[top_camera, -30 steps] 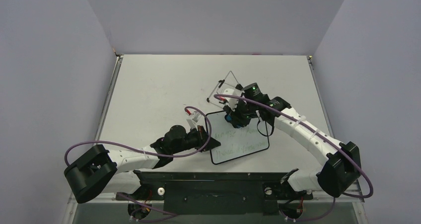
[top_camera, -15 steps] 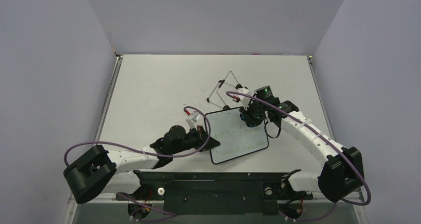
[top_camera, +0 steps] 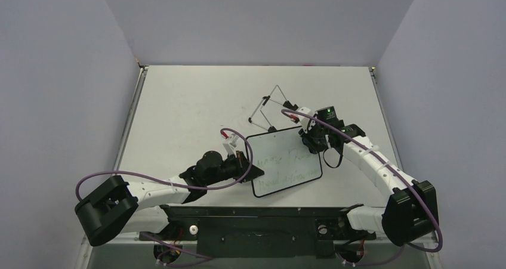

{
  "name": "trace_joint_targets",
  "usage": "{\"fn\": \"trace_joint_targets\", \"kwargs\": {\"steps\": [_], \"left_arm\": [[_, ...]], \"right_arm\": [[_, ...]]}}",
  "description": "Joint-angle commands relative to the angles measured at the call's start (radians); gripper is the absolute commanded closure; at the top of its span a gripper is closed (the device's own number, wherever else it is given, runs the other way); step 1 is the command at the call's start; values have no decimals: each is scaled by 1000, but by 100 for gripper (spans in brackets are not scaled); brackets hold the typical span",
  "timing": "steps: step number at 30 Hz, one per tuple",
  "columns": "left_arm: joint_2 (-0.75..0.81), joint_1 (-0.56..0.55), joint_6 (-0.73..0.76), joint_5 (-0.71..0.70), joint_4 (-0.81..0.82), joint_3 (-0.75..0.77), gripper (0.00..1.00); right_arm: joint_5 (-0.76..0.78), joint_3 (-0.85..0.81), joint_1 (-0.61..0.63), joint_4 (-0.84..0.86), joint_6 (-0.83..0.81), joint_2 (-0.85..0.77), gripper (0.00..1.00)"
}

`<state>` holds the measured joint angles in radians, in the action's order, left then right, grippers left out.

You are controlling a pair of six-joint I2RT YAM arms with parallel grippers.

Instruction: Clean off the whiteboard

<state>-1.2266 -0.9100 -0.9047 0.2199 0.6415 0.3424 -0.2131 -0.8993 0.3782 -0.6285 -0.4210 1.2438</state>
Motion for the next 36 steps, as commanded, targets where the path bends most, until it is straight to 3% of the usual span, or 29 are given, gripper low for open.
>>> {"fn": "trace_joint_targets", "kwargs": {"steps": [1,5,11,15,18,29,36], "left_arm": [[42,-4,33,38,144,24,100],[37,-5,33,39,147,25,100],[12,-4,21,42,169,30,100],[13,-6,18,38,172,31,100],[26,-6,18,35,168,27,100],[64,-1,28,31,165,0,100],[56,-2,25,33,173,1,100]], "right_arm": [[43,-18,-13,38,34,32,100],[-27,-68,49,8,4,34,100],[-112,-210,271,-26,-33,44,100],[-114,-267,345,-45,-24,89,100],[-56,-259,331,-32,-1,109,100],[-31,-58,84,-2,-35,-11,100],[-176,-101,177,7,-31,-19,100]]}}
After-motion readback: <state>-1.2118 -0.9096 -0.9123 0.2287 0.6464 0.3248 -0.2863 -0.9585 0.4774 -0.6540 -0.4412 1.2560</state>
